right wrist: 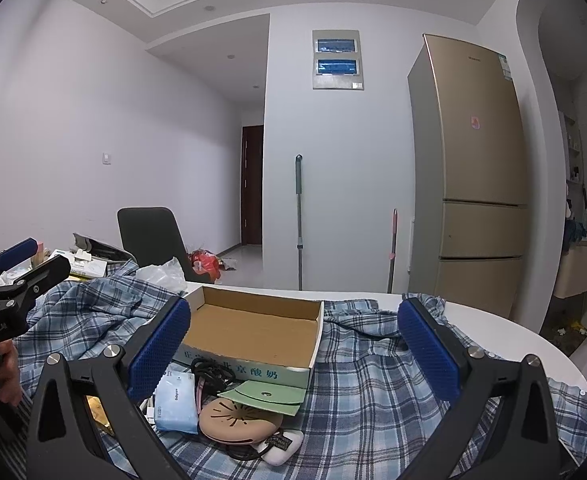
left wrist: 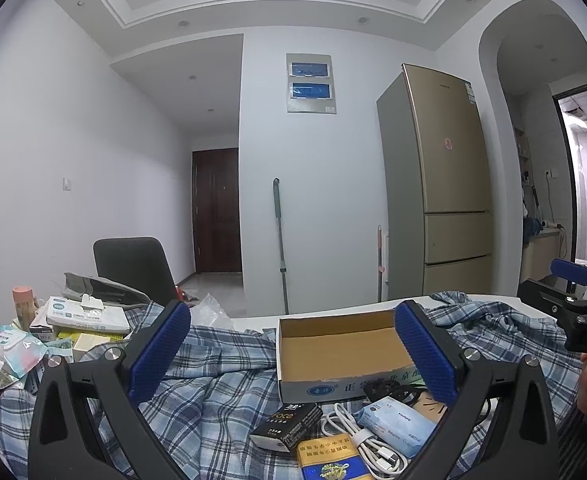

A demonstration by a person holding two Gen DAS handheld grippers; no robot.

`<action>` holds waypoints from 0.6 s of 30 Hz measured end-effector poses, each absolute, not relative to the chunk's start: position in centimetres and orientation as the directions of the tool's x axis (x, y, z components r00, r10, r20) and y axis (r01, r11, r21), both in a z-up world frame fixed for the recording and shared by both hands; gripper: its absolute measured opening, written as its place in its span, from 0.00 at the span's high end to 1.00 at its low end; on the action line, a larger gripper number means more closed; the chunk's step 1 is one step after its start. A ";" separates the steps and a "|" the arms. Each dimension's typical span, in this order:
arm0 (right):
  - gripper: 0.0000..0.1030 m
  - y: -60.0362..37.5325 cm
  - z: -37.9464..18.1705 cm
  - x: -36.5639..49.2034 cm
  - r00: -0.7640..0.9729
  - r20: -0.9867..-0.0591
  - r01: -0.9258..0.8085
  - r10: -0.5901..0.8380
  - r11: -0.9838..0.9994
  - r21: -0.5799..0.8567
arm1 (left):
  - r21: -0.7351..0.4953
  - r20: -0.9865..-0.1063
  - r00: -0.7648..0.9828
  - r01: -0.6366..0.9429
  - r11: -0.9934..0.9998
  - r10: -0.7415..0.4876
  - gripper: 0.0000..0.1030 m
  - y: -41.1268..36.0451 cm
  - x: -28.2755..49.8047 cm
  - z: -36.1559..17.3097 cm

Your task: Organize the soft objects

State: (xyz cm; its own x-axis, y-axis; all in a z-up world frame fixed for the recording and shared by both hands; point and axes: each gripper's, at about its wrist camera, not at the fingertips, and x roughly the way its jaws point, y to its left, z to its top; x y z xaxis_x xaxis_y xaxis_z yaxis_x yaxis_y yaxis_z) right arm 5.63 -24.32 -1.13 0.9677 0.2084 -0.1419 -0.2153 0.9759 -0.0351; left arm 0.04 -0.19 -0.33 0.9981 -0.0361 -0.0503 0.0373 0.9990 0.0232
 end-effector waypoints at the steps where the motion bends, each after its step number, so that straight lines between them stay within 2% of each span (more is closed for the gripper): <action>1: 0.00 -24.3 -1.1 5.5 0.968 -0.138 -0.215 0.208 0.976 -0.035 | 0.020 -0.050 0.998 0.034 0.999 -0.033 0.00 -0.2 0.1 -0.3; 18: 0.00 -24.4 -1.2 5.6 0.969 -0.145 -0.207 0.201 0.978 -0.027 | 0.015 -0.068 0.997 0.020 1.000 -0.019 0.00 0.1 0.7 -0.5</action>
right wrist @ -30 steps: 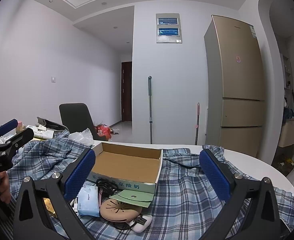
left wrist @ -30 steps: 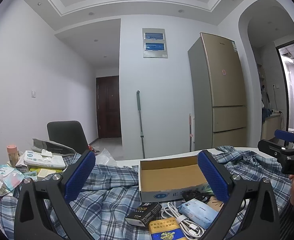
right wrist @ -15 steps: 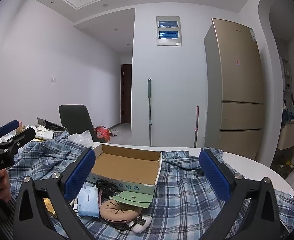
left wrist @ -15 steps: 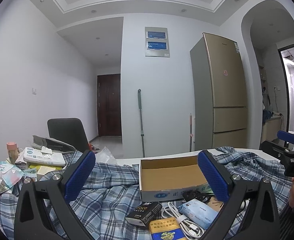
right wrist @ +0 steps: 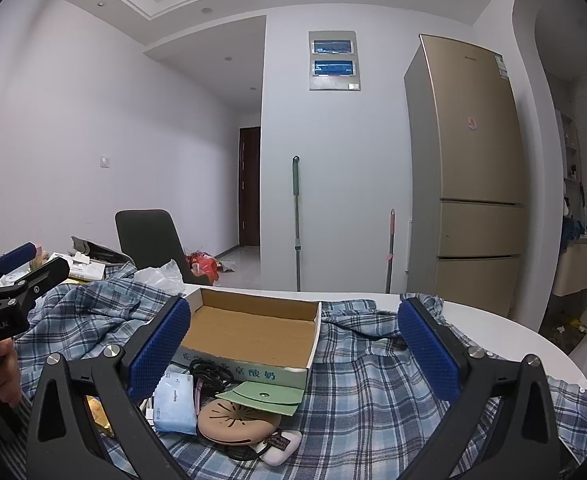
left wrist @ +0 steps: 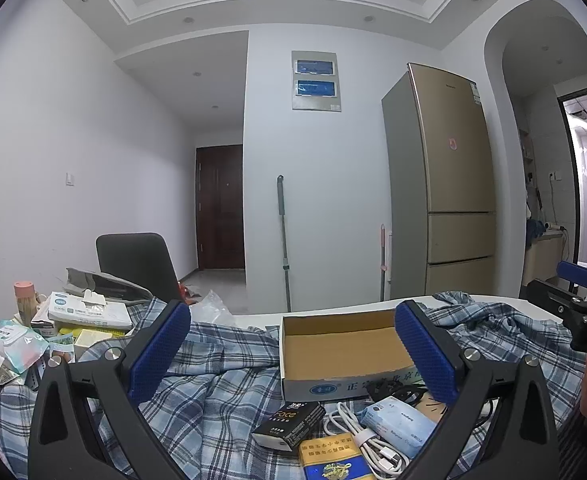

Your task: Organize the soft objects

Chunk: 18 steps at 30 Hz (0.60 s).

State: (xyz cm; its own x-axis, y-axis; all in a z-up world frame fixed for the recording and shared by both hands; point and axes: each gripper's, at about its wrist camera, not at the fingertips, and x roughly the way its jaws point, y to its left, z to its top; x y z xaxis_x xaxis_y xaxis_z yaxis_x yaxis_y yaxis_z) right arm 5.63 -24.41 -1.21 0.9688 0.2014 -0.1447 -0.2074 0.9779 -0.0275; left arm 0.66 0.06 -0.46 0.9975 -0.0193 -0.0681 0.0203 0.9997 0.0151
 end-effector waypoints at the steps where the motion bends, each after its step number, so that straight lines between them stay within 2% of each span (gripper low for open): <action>1: 0.00 -24.4 -1.2 5.8 0.968 -0.152 -0.208 0.201 0.978 -0.027 | 0.011 -0.071 0.997 0.009 1.000 -0.008 0.00 0.2 0.7 -0.5; 18: 0.00 -24.5 -1.3 5.6 0.970 -0.139 -0.206 0.201 0.978 -0.021 | 0.005 -0.121 0.993 0.008 1.000 -0.007 0.00 0.4 1.7 -0.7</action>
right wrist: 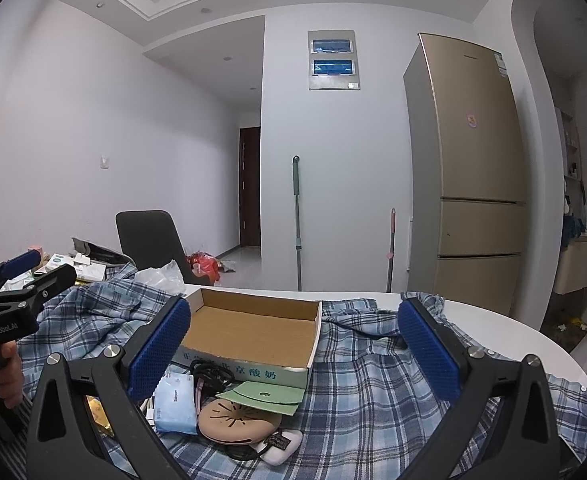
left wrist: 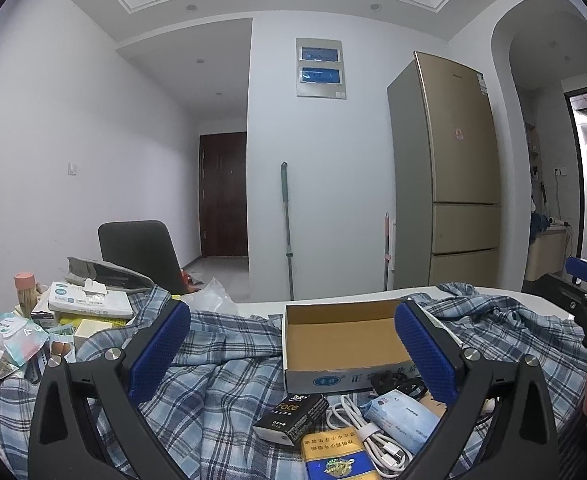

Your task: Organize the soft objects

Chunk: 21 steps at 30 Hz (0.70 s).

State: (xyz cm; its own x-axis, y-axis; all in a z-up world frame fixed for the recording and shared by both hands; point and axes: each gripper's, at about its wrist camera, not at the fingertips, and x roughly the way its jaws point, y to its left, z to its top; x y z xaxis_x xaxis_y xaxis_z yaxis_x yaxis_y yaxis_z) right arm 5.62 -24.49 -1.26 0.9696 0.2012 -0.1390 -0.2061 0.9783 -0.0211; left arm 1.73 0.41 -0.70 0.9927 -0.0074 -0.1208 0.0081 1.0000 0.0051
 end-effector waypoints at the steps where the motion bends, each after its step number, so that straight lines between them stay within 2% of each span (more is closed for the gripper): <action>1: 0.00 -24.5 -1.3 5.6 0.971 -0.137 -0.200 0.195 0.980 -0.022 | 0.006 -0.122 0.992 0.008 1.000 -0.007 0.00 0.4 1.7 -0.7; 14: 0.00 -24.7 -1.4 6.0 0.975 -0.155 -0.166 0.161 0.986 -0.020 | 0.016 -0.132 0.991 -0.016 1.000 0.018 0.00 0.2 2.2 -1.2; 21: 0.00 -24.1 -1.8 8.0 0.958 -0.254 -0.147 0.133 0.988 -0.038 | -0.011 -0.155 0.988 0.001 1.000 -0.002 0.00 0.9 2.4 -1.1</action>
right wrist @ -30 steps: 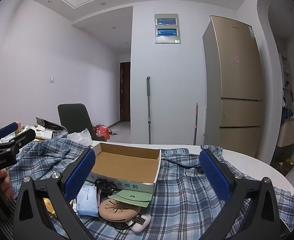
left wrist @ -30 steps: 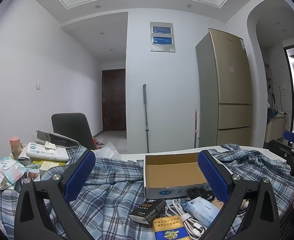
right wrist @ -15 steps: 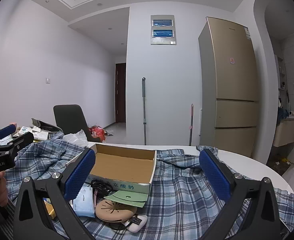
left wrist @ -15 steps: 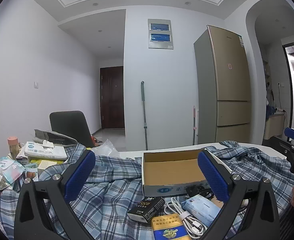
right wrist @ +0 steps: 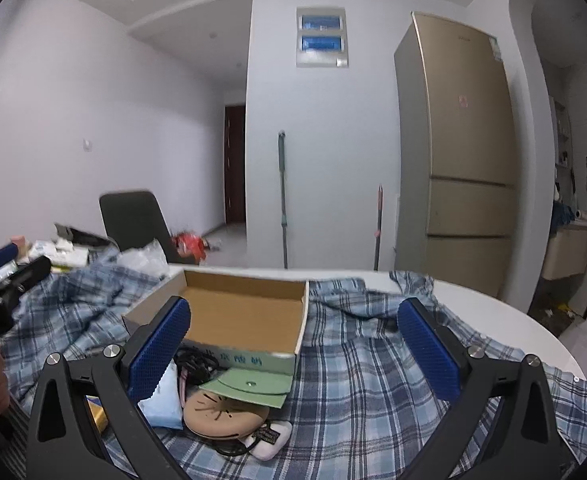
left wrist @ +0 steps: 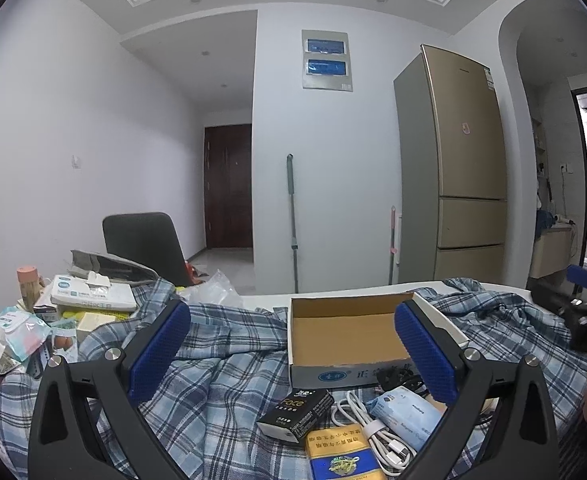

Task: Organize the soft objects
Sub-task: 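Lower the right gripper onto the green felt pouch and close it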

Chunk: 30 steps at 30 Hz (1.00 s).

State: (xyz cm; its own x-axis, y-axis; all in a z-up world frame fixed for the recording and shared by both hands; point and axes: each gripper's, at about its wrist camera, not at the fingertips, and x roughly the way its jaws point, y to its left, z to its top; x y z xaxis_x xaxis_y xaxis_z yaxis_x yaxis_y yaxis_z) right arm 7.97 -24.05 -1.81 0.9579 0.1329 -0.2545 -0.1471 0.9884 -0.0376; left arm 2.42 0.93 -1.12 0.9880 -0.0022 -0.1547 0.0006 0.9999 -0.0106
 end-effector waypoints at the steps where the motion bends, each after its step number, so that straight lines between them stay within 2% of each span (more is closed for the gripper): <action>1: 0.00 -23.9 -1.9 8.2 0.954 -0.271 -0.142 0.125 0.989 -0.044 | -0.020 -0.163 0.987 0.010 1.000 -0.013 0.00 1.1 2.5 -1.1; 5: 0.00 -23.9 -2.0 8.6 0.943 -0.314 -0.121 0.106 0.992 -0.030 | -0.045 -0.201 0.980 -0.025 0.999 0.015 0.00 1.8 3.3 -1.0; 8: 0.00 -23.5 -1.7 8.9 0.929 -0.356 -0.115 0.099 0.993 -0.026 | -0.035 -0.198 0.980 -0.027 0.999 0.020 0.00 1.6 3.2 -1.1; 15: 0.00 -22.6 -1.0 11.5 0.845 -0.516 -0.135 0.142 0.990 0.051 | 0.004 -0.193 0.980 -0.050 0.999 0.050 0.00 1.1 2.6 -0.5; 21: 0.00 -22.1 -2.8 15.2 0.731 -0.670 -0.113 0.126 0.992 0.064 | 0.012 -0.291 0.954 -0.071 0.997 0.071 0.00 1.6 3.8 -0.8; 25: 0.03 -21.5 -5.4 17.0 0.632 -0.759 -0.129 0.156 0.987 0.096 | -0.013 -0.370 0.928 -0.051 0.999 0.043 0.00 2.3 5.4 -1.8; 30: 0.05 -20.7 -8.2 18.7 0.546 -0.821 -0.132 0.165 0.985 0.110 | -0.028 -0.415 0.909 -0.049 0.998 0.032 0.00 2.5 6.0 -2.4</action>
